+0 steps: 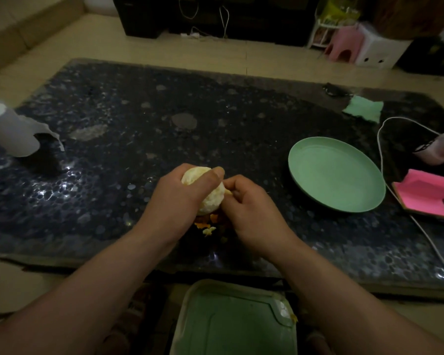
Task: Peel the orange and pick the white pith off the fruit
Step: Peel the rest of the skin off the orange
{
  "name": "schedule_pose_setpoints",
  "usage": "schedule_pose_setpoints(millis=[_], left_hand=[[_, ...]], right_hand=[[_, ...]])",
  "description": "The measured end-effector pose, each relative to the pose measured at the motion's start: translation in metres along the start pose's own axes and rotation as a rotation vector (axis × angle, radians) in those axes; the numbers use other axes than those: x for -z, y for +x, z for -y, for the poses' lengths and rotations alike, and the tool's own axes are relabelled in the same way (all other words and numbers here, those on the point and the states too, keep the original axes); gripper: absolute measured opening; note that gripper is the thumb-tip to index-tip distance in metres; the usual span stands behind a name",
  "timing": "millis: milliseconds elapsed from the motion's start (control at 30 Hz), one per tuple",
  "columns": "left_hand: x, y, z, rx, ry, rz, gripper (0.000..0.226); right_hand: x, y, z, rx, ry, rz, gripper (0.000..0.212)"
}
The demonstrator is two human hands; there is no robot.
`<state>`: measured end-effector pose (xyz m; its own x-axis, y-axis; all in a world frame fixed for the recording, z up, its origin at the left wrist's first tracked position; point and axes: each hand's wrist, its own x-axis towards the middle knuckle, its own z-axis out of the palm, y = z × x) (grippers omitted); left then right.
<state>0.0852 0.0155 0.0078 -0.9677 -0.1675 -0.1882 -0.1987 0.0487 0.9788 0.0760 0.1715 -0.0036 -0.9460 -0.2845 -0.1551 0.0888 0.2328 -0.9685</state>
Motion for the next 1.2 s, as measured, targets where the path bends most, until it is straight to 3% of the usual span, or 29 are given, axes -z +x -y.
schedule_pose_setpoints(millis=[367,567,867,1033,1100,1200], left_hand=[[0.002,-0.004,-0.006,0.052,-0.056,0.063,0.037],[0.006,-0.007,-0.018,0.154,-0.184,0.122,0.030],[0.019,-0.004,-0.020,0.378,-0.311,0.238,0.054],[0.030,0.003,-0.018,0.474,-0.566,0.287,0.067],[0.030,0.004,-0.018,0.457,-0.552,0.240,0.061],[0.023,0.003,-0.015,0.469,-0.477,0.115,0.052]], right_hand=[[0.006,0.002,0.000,0.064,-0.169,-0.015,0.011],[0.011,0.002,0.005,0.068,-0.055,0.037,0.014],[0.021,0.007,0.012,0.023,-0.052,0.120,0.020],[0.021,0.015,0.008,-0.191,0.418,0.048,0.031],[0.021,0.015,0.006,-0.152,0.238,-0.004,0.030],[0.018,0.014,-0.002,-0.042,-0.287,-0.097,0.027]])
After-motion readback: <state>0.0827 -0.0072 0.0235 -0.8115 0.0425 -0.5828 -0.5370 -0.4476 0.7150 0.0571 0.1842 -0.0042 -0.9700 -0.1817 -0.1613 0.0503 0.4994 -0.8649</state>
